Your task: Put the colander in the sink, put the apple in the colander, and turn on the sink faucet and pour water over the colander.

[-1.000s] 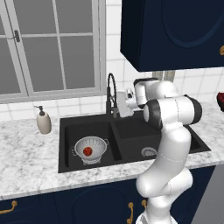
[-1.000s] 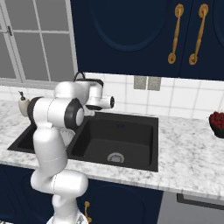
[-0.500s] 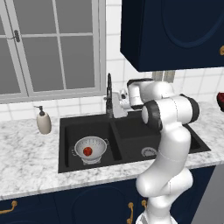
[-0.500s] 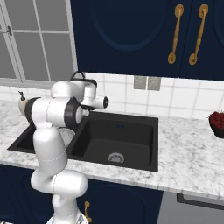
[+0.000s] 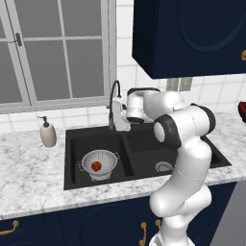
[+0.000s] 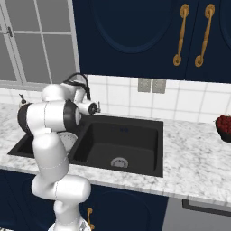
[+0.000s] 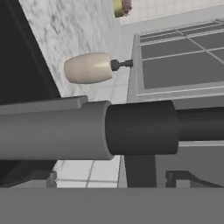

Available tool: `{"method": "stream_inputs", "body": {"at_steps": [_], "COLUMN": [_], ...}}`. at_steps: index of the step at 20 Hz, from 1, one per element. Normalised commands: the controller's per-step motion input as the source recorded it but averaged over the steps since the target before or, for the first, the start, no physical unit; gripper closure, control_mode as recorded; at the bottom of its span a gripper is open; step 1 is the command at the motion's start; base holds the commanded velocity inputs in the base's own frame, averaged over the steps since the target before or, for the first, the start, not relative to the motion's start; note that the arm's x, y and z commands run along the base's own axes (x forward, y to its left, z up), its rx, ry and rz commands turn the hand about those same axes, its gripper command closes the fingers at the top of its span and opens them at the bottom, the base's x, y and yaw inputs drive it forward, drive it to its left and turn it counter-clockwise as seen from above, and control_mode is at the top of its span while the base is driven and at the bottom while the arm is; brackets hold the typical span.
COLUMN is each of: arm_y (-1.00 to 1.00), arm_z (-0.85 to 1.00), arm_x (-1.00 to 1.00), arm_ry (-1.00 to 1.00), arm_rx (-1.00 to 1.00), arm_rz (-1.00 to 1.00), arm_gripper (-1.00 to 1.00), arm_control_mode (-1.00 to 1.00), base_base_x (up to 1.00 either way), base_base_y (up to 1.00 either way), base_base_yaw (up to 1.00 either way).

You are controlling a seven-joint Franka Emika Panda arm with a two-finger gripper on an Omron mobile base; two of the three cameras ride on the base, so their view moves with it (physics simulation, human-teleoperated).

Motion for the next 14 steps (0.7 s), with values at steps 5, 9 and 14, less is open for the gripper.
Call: {"method": "stream_inputs", "body": {"at_steps": [5, 9, 14], "arm_y": [0.18, 0.00, -0.15], "arm_z": [0.00, 0.00, 0.00], "arm_x": [0.15, 0.28, 0.20], "arm_ry": [0.00, 0.00, 0.00], "arm_rx": [0.00, 0.01, 0.14], "arm_rz": [-0.06, 0.00, 0.00], "arm_gripper": [-1.00, -1.00, -1.00], "arm_control_mode": [-1.00, -1.00, -1.00], "base_base_x": [0.00, 0.00, 0.00], "base_base_y": [0.00, 0.00, 0.00], "base_base_yaw": [0.00, 0.00, 0.00]}}
